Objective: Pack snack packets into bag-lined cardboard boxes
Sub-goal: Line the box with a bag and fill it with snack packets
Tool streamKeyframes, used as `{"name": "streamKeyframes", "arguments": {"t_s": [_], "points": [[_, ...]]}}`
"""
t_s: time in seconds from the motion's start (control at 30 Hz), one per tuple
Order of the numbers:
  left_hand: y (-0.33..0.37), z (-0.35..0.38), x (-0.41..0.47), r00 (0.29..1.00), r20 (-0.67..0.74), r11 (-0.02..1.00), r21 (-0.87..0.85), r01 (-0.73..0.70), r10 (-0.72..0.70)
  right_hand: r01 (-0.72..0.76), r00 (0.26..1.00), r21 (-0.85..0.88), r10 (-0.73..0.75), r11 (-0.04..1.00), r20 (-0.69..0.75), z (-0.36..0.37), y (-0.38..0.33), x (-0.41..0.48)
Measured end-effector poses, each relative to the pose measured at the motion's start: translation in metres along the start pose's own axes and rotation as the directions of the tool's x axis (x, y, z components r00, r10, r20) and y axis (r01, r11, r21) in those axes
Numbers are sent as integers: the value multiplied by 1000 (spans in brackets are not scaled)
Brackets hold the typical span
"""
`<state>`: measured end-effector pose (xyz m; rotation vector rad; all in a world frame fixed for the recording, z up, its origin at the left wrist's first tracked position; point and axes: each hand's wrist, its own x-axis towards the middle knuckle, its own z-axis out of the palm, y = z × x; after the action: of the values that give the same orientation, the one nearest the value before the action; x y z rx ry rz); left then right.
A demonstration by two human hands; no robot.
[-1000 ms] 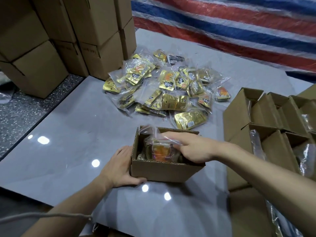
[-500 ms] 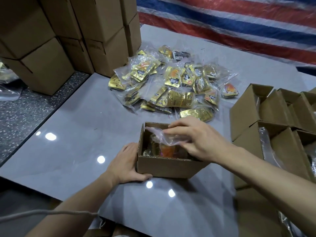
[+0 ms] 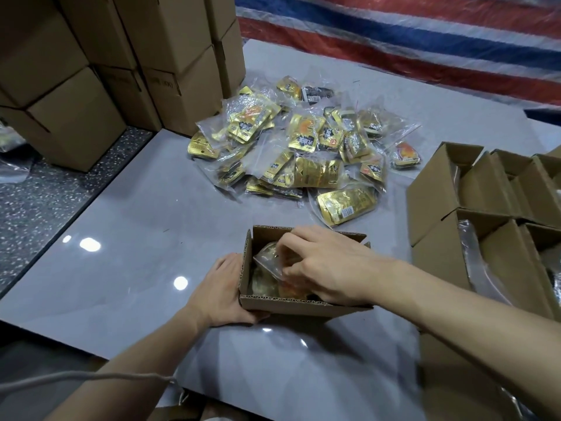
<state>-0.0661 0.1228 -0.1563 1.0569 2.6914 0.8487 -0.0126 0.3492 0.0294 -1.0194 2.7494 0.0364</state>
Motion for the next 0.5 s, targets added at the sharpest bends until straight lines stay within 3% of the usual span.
{"name": "streamKeyframes", "arguments": {"t_s": [0.1, 0.2, 0.37, 0.5], "points": [[3, -3, -2, 999, -31, 999, -23, -37, 36, 14, 992, -84, -3, 996, 130, -2, -3, 13], [5, -6, -2, 998, -56, 997, -69, -43, 39, -57, 954, -58, 72, 997, 290, 1, -10, 18], [1, -3, -1, 999, 0, 999, 31, -44, 44, -96, 939, 127, 47, 987, 340, 5, 0, 22], [-5, 3, 0, 997, 66, 994, 101, -42, 35, -229, 927, 396, 75, 889, 368, 1, 13, 17]]}}
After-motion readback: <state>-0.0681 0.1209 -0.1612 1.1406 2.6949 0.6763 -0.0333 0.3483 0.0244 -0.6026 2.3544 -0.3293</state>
